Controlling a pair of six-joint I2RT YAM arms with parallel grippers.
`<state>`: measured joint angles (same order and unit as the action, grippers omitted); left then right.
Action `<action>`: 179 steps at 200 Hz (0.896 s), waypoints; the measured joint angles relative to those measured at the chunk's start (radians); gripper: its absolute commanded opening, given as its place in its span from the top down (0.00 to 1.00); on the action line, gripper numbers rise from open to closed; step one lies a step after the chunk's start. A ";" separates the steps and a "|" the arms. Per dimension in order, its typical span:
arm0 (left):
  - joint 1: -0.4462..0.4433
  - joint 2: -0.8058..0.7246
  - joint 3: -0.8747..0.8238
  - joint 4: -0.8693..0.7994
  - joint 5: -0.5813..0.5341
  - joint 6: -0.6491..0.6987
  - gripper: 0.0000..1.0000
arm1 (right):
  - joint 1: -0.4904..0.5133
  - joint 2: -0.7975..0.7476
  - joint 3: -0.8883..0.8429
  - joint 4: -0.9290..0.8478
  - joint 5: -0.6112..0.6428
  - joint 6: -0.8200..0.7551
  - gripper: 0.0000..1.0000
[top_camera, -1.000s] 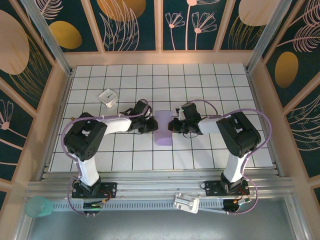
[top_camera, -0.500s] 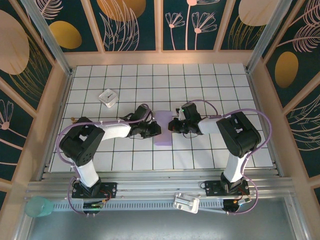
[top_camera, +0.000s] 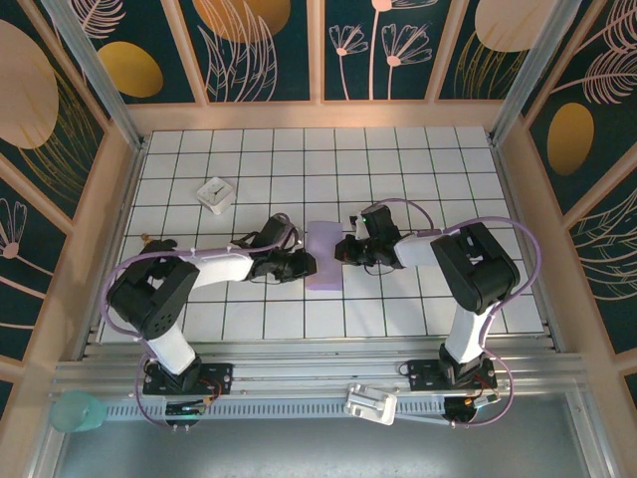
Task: Fold a paper plane with a square sheet of paper (pick it up from the middle)
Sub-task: First fold the square sheet of paper in half at the center of the table.
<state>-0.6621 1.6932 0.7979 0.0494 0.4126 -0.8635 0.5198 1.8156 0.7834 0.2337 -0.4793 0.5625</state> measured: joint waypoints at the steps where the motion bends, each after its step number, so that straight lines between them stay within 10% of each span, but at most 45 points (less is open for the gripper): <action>1: 0.000 -0.001 -0.002 0.004 0.004 -0.002 0.77 | 0.000 0.000 0.000 0.000 0.000 0.000 1.00; 179: -0.002 -0.069 -0.066 0.011 0.033 0.031 0.80 | -0.001 0.000 -0.001 0.002 -0.001 -0.006 1.00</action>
<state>-0.6643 1.6245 0.7319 0.0608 0.4458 -0.8322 0.5190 1.8156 0.7826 0.2356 -0.4801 0.5560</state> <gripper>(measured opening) 0.197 0.042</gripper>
